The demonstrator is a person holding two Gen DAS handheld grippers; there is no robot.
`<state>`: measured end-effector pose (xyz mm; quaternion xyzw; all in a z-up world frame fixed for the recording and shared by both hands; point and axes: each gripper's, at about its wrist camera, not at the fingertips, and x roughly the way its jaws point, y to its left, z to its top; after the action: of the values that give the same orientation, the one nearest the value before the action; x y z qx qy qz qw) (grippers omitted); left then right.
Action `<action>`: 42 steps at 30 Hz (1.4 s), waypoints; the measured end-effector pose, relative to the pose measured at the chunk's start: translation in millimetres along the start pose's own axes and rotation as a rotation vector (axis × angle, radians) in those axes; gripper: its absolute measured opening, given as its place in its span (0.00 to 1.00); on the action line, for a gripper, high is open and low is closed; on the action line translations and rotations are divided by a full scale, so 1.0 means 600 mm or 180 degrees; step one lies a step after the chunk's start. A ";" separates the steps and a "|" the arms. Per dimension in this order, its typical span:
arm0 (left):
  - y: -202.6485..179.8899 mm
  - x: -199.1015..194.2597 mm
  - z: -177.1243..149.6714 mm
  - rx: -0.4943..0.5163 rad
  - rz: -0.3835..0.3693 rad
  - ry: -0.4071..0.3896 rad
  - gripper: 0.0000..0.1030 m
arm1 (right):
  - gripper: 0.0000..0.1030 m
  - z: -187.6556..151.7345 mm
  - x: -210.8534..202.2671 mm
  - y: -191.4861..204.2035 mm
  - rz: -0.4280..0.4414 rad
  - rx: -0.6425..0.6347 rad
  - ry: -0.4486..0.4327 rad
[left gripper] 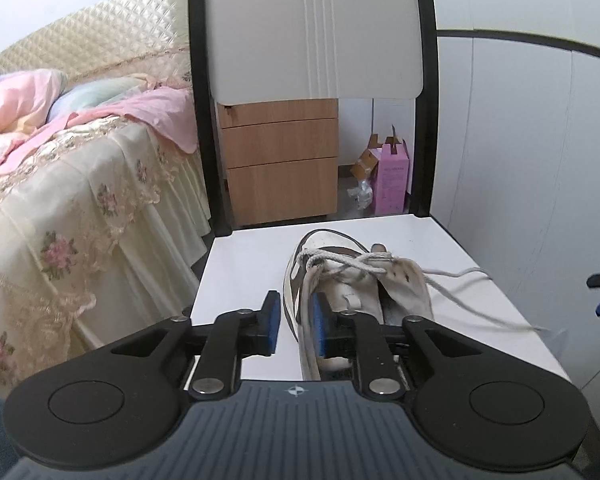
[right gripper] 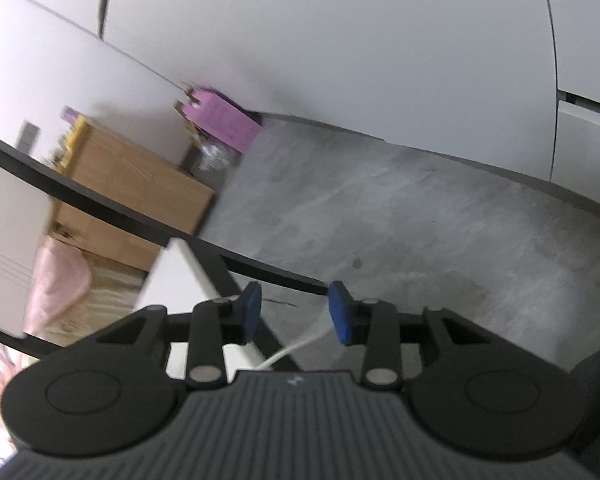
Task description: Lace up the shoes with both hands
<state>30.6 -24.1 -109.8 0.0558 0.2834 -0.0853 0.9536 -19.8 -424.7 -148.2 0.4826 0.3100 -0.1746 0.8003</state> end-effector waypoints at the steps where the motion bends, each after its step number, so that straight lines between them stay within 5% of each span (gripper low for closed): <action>1: 0.000 -0.006 0.000 0.0003 -0.0024 0.0000 0.21 | 0.39 0.000 -0.009 0.004 0.0061 0.0001 -0.0017; 11: -0.014 -0.058 -0.008 0.0014 -0.0259 -0.0109 0.21 | 0.42 -0.041 -0.039 0.065 0.1040 -0.0047 0.0332; 16: -0.028 -0.052 -0.011 0.0189 -0.0333 -0.0158 0.21 | 0.45 -0.060 -0.049 0.107 0.1258 -0.0061 0.0487; 27: 0.025 -0.015 -0.026 -0.0166 -0.0339 -0.0090 0.21 | 0.53 -0.106 0.005 0.140 0.1338 -0.0219 0.0648; 29: 0.024 -0.011 -0.026 -0.0127 -0.0390 -0.0103 0.21 | 0.53 -0.111 0.031 0.141 0.1367 -0.0132 0.0704; 33: 0.013 -0.006 -0.028 0.0076 -0.0417 -0.0186 0.41 | 0.53 -0.119 0.083 0.156 0.1351 -0.0068 0.0778; 42: 0.005 0.022 -0.021 0.0123 -0.0461 -0.0321 0.41 | 0.53 -0.147 0.165 0.176 0.1111 0.0073 0.1005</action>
<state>35.0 -20.8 -127.5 0.0492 0.2366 -0.1621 0.9567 86.5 -294.9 -174.3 0.5593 0.3411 0.0406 0.7544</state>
